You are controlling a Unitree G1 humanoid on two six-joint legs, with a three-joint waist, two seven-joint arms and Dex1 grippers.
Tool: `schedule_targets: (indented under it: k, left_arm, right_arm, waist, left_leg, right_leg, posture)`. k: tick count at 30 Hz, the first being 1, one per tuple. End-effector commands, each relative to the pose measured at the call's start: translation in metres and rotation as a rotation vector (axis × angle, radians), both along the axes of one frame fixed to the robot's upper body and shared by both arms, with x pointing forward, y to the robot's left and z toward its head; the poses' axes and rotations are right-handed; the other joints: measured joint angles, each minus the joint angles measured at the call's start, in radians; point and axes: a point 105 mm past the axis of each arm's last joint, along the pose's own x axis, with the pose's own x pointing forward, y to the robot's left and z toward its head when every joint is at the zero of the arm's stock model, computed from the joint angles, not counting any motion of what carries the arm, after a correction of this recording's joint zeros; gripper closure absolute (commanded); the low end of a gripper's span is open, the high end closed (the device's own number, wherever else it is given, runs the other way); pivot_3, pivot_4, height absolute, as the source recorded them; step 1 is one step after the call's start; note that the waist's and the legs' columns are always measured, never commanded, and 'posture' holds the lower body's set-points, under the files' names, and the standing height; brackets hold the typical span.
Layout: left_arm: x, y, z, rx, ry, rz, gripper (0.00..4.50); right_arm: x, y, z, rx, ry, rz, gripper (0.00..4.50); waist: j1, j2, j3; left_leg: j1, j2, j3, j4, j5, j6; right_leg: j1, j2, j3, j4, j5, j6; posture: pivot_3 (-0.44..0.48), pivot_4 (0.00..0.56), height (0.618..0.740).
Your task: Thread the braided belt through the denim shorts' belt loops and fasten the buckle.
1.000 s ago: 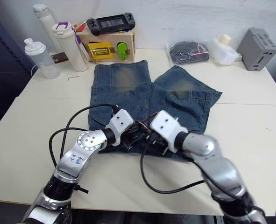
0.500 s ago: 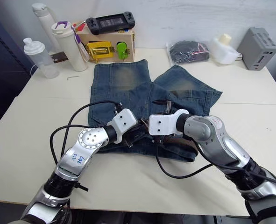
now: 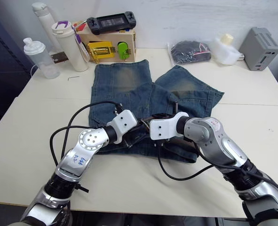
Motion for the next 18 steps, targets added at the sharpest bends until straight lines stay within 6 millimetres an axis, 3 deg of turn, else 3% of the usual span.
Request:
schedule_targets:
  k: [1,4,8,9,12,18]
  left_arm:
    - [-0.006,-0.001,0.022,-0.113,-0.039,-0.041,3.62]
    - [-0.008,0.007,0.027,-0.152,-0.022,-0.048,2.53]
    - [-0.004,0.050,0.047,-0.355,0.068,-0.012,1.00]
    - [-0.001,0.060,0.047,-0.367,0.078,0.006,1.00]
    - [0.012,0.096,0.034,-0.348,0.129,0.098,1.71]
    - [0.029,0.128,-0.022,-0.148,0.254,0.231,4.37]
  right_arm:
    - [-0.002,-0.002,0.013,0.027,-0.042,-0.013,4.50]
    - [-0.003,-0.003,0.012,0.041,-0.033,-0.026,4.50]
    - [-0.004,-0.006,0.009,0.060,-0.022,-0.046,4.50]
    - [-0.005,-0.006,0.009,0.061,-0.021,-0.049,4.50]
    - [-0.005,-0.008,0.010,0.072,-0.025,-0.060,4.50]
    - [-0.006,-0.007,0.015,0.109,-0.039,-0.061,4.50]
  waist:
    - [0.000,0.000,0.000]
    - [0.000,0.000,0.000]
    - [-0.002,0.000,0.000]
    - [-0.003,0.000,0.000]
    - [-0.004,0.000,0.000]
    - [0.000,0.000,0.000]
  left_leg:
    - [0.000,0.000,0.000,0.000,0.000,0.000]
    - [0.000,0.000,0.000,0.000,0.000,0.000]
    - [0.000,0.000,0.000,0.000,0.000,0.000]
    - [0.000,0.000,0.000,0.000,0.000,0.000]
    - [0.000,0.001,0.000,0.000,0.000,0.000]
    - [0.000,-0.001,-0.002,0.001,0.000,0.000]
  right_leg:
    - [0.000,0.000,0.000,0.000,0.000,0.000]
    - [0.000,0.000,0.000,0.000,0.000,0.000]
    - [-0.001,0.000,0.000,0.001,0.000,0.000]
    - [-0.001,0.000,0.000,0.001,0.000,0.000]
    - [-0.001,0.001,-0.001,0.001,0.000,0.000]
    - [-0.001,-0.001,-0.001,0.002,0.000,0.000]
  posture:
    - [0.000,0.150,0.740]
    - [0.000,0.150,0.740]
    - [0.000,0.150,0.740]
    - [0.000,0.150,0.740]
    - [0.000,0.150,0.740]
    - [0.000,0.150,0.740]
